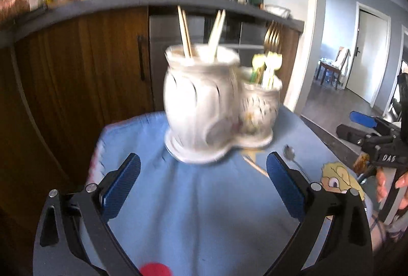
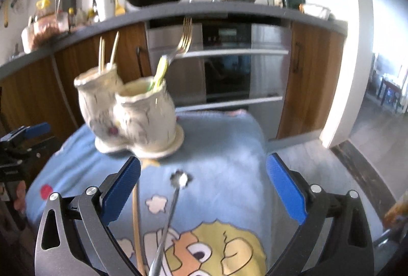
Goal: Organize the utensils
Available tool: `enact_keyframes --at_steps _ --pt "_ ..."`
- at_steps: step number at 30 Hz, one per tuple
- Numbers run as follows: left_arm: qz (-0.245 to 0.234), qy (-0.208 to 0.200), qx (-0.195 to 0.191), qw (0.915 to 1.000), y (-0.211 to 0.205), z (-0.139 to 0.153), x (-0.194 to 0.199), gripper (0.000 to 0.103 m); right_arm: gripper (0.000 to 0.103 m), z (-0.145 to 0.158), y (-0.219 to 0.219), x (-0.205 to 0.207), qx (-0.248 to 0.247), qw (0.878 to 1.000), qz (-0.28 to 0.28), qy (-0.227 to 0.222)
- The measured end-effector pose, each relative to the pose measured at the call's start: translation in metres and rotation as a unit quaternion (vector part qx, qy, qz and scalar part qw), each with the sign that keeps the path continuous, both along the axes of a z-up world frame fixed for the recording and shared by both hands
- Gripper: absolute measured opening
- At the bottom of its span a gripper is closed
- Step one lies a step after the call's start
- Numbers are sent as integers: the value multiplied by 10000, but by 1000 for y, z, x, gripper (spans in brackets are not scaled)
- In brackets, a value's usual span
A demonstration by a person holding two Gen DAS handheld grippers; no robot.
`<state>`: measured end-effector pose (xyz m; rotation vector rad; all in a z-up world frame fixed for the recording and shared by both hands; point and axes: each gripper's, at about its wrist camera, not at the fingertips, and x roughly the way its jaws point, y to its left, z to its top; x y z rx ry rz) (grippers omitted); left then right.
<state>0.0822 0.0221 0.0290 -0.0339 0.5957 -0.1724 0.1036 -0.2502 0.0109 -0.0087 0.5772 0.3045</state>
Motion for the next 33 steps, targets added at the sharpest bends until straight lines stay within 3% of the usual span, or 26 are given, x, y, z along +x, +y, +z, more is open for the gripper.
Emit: enact_keyframes --at_steps 5,12,24,29,31,33 --pt "-19 213 60 9998 -14 -17 3 97 98 -17 13 5 -272 9990 66 335" --pt "-94 356 163 9992 -22 -29 6 97 93 -32 21 8 -291 9963 350 729" --pt "-215 459 177 9986 -29 -32 7 97 27 -57 46 18 -433 9851 831 1443" --pt "-273 506 148 9982 -38 -31 6 97 17 -59 51 21 -490 9863 809 1353" --pt "-301 580 151 9977 -44 -33 7 97 8 -60 48 23 -407 9866 803 1360" --pt "-327 620 159 9974 -48 -35 7 97 7 -60 44 23 -293 9865 818 1391"
